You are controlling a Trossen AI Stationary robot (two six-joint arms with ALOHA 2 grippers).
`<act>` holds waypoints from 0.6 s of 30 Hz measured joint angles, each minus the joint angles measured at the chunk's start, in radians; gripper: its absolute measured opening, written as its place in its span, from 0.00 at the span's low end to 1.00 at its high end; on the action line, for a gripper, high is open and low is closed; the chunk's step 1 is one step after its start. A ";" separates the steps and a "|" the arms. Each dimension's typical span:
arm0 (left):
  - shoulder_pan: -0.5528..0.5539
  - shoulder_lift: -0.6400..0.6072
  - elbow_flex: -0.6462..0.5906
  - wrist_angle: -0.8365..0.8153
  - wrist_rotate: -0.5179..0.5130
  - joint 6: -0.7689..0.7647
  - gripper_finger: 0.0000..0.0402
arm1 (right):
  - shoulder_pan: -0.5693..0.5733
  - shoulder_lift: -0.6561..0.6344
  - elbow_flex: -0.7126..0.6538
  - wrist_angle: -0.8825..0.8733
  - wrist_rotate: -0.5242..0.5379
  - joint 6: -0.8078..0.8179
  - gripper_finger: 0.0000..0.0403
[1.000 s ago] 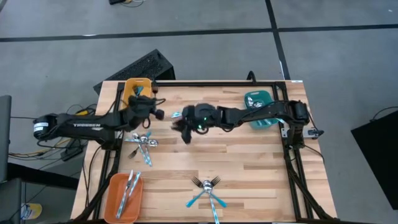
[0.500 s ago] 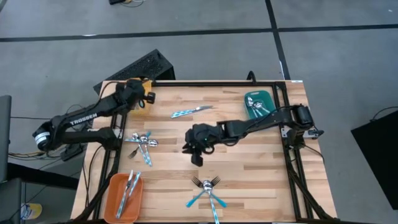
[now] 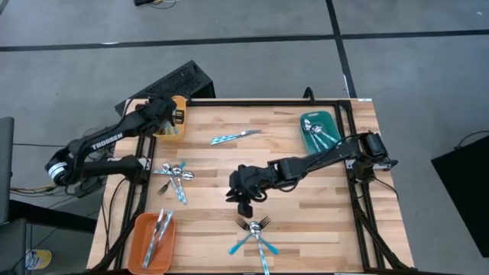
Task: Sort silverware by color (type)
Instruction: Put the blue fork into the yellow bin
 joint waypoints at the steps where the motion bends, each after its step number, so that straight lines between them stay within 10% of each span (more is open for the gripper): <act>1: 0.000 0.011 0.001 0.010 -0.024 -0.006 0.10 | 0.000 0.000 0.000 0.002 0.000 0.014 0.27; 8: -0.007 0.093 0.000 -0.010 -0.097 -0.056 0.26 | 0.057 0.000 0.000 -0.090 0.216 0.046 0.27; 12: -0.009 0.069 0.000 -0.064 0.135 -0.036 0.34 | 0.083 0.000 0.000 -0.348 0.425 0.181 0.27; 18: -0.187 -0.079 0.000 -0.006 0.360 0.025 0.34 | 0.161 0.001 0.000 -0.524 0.387 0.398 0.27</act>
